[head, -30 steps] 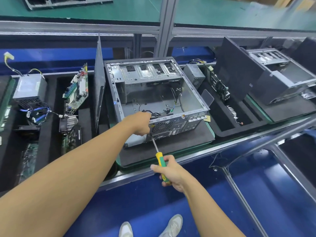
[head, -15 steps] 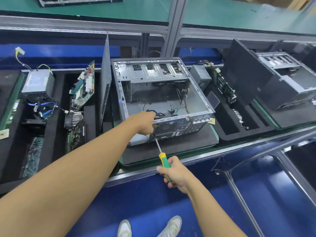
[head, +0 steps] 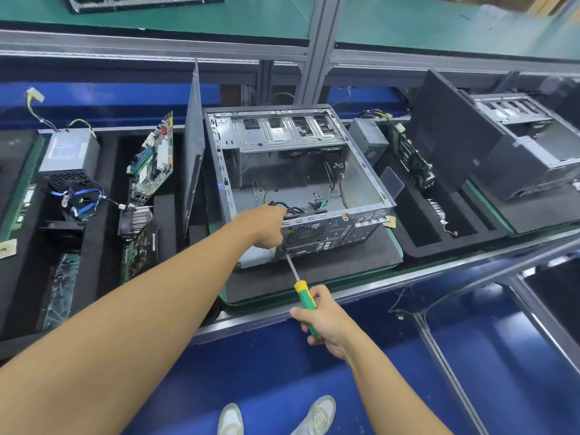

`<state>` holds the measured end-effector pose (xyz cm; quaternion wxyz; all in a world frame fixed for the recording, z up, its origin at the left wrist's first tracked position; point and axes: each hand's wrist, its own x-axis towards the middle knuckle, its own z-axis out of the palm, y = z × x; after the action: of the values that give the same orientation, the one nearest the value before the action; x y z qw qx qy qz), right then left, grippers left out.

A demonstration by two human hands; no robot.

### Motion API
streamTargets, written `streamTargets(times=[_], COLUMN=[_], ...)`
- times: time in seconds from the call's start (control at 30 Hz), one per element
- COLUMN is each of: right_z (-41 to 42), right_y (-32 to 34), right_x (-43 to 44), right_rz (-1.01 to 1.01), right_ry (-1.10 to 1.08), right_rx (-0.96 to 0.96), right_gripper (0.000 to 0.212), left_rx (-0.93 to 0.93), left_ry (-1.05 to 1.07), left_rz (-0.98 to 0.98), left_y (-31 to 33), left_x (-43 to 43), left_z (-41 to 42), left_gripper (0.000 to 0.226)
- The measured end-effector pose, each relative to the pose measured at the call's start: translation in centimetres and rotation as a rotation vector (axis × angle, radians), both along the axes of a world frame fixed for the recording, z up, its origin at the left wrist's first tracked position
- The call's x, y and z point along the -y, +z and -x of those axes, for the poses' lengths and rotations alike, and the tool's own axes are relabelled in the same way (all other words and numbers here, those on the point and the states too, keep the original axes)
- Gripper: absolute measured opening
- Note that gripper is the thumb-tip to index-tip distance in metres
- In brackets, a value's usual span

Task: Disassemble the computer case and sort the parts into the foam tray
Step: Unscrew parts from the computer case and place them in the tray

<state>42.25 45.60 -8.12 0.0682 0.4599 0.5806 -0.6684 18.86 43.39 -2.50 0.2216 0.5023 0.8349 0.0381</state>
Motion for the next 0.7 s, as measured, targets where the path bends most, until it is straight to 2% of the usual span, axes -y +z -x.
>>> streamTargets(times=[0.2,0.3,0.43,0.53,0.63,0.7], right_z=[0.39,0.17,0.72,1.04,1.02,0.8], right_y=[0.34,0.38,0.62,0.55,0.5,0.53], right_x=[-0.26,-0.14,0.02,-0.17,-0.71,-0.81], right_rz=[0.165,0.129,0.068,0.049,0.151,0.117], right_ry=[-0.084,-0.041,0.004,0.01,-0.034,-0.023], right_rx=[0.027,-0.014,-0.004,0.016,0.03,0.056], right_gripper=[0.034,0.007,0.029,0.035,0.031,0.032], left_rx=[0.007,0.015,0.005,0.0,0.005,0.009], left_ry=[-0.006,-0.004,-0.002,0.003,0.008,0.007], left_rz=[0.009,0.005,0.002,0.009,0.015,0.017], left_y=[0.13,0.19,0.31,0.46,0.62,0.64], left_x=[0.03,0.02,0.16,0.21,0.25,0.24], left_z=[0.07,0.03,-0.04,-0.16,-0.16,-0.18], left_gripper=[0.02,0.02,0.019,0.018,0.018,0.018])
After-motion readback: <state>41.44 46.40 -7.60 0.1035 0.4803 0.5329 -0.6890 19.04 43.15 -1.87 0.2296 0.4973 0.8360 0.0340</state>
